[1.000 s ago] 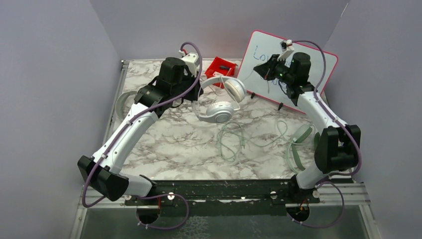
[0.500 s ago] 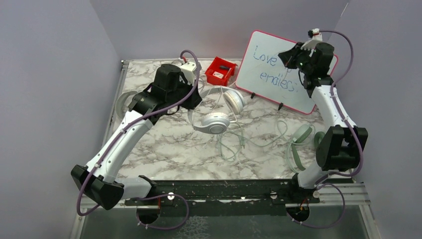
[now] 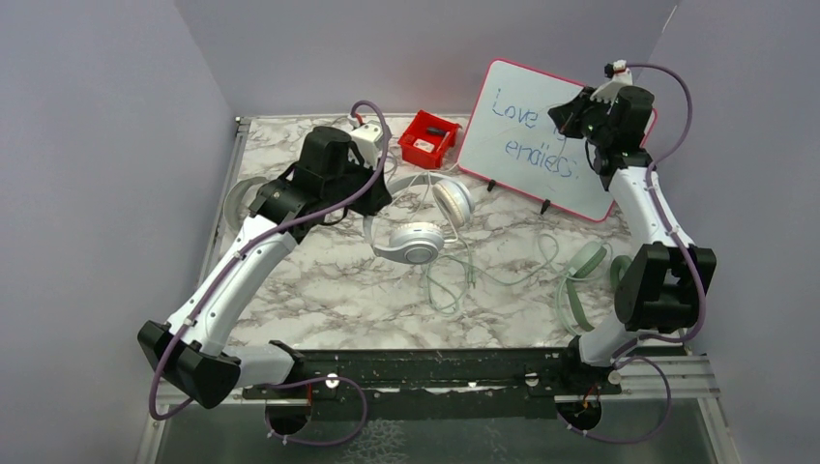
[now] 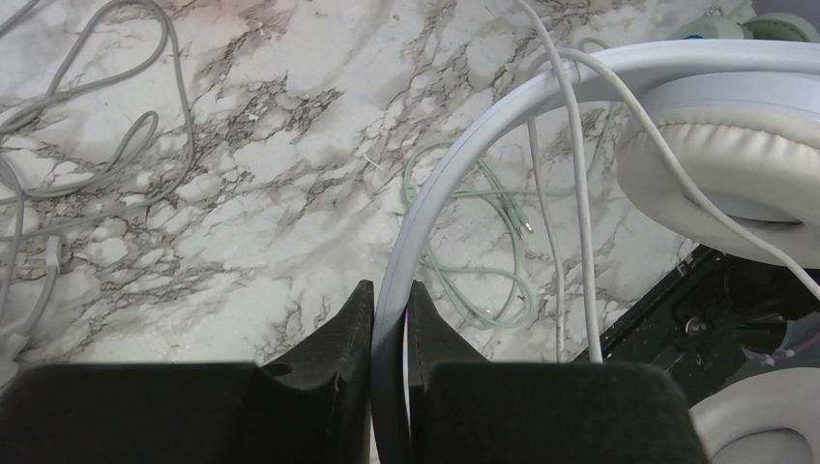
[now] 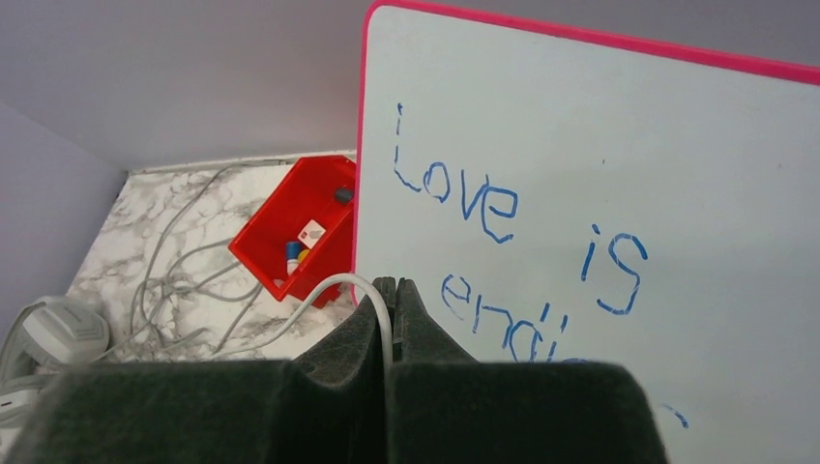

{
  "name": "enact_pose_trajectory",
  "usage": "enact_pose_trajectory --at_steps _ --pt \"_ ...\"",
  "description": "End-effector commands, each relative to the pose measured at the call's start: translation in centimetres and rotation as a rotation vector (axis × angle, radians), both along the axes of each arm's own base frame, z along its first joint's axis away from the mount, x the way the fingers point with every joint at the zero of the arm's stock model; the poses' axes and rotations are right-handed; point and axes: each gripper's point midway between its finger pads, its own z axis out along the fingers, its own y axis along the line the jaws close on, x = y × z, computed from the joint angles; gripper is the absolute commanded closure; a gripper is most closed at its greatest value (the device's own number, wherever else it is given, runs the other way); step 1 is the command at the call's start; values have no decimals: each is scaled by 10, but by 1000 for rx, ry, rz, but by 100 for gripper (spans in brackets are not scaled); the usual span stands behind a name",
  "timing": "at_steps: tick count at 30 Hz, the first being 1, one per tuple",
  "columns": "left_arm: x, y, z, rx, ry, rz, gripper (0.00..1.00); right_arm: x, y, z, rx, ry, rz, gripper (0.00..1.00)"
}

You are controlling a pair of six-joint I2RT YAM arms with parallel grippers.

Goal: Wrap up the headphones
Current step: Wrap the headphones cable around the headphones.

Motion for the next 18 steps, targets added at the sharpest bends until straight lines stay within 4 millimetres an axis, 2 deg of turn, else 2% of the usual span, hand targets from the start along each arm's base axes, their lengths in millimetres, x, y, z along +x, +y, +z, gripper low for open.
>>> enact_pose_trajectory --at_steps 1,9,14,18 --pt "-1 4 38 -62 -106 20 100 -4 -11 -21 -11 51 -51 100" --pt "7 8 71 -122 -172 88 100 -21 6 -67 49 140 29 100" --pt "19 22 92 -127 -228 200 100 -37 13 -100 85 213 52 100" --pt "29 22 110 -161 -266 238 100 -53 38 -122 154 262 139 100"
